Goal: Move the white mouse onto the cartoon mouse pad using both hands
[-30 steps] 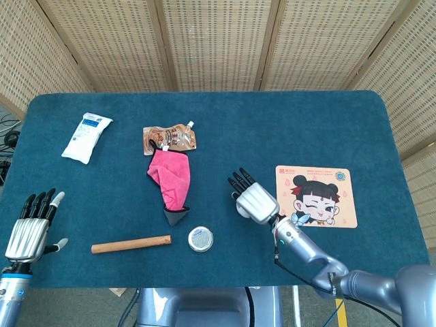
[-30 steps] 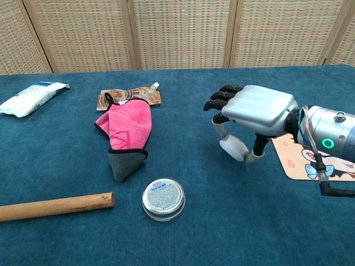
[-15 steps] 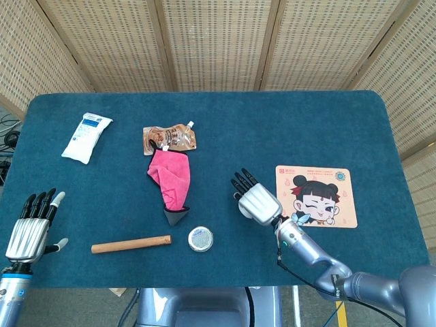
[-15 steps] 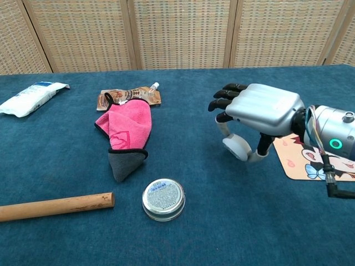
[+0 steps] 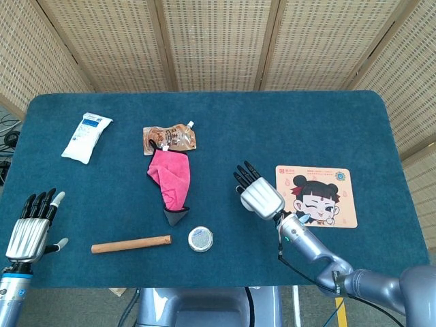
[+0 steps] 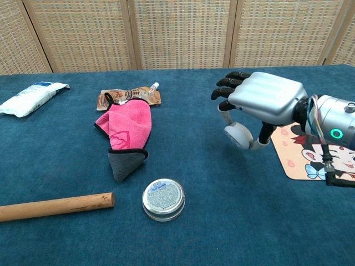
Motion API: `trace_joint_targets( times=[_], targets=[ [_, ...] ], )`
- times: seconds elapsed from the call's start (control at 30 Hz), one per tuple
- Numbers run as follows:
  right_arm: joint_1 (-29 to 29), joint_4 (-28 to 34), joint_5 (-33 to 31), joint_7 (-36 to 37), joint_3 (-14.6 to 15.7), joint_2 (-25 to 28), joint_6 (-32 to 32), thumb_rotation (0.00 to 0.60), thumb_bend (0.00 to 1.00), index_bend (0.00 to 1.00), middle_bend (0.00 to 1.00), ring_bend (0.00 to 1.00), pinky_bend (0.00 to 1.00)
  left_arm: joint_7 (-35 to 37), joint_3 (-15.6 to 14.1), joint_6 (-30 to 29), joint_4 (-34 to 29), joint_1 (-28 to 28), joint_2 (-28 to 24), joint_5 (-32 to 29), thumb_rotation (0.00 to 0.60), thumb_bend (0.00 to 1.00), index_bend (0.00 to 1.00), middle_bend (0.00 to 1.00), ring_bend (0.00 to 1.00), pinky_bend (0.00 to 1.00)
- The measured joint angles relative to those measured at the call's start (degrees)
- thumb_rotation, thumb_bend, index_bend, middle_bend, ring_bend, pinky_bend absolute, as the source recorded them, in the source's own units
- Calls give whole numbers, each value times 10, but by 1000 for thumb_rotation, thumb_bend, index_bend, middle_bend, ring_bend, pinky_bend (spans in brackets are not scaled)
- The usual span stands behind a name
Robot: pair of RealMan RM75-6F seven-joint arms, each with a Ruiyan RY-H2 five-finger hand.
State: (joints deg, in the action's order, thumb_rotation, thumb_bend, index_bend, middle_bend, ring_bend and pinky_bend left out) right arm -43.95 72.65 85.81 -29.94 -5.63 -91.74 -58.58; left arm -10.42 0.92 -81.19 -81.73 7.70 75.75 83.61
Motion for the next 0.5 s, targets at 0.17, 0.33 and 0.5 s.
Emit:
trace_joint_targets(
  times=[0.17,0.33,0.5],
  targets=[
    [0,-10,2,2,-3,3,-7,600,2,700,158,0,0,-1,-1,1,1,0,1,1,600,89,52,0,0,0],
    [0,-34,11,10,-5,7,-19,600,2,704,158,0,0,-3,0,-1,1,-1,2,1,600,89,52,0,0,0],
    [-1,-67,26,37,-4,8,-34,600,2,711,163,0,0,-9,-1,-1,2,-1,4,2,600,88,52,0,0,0]
  ],
)
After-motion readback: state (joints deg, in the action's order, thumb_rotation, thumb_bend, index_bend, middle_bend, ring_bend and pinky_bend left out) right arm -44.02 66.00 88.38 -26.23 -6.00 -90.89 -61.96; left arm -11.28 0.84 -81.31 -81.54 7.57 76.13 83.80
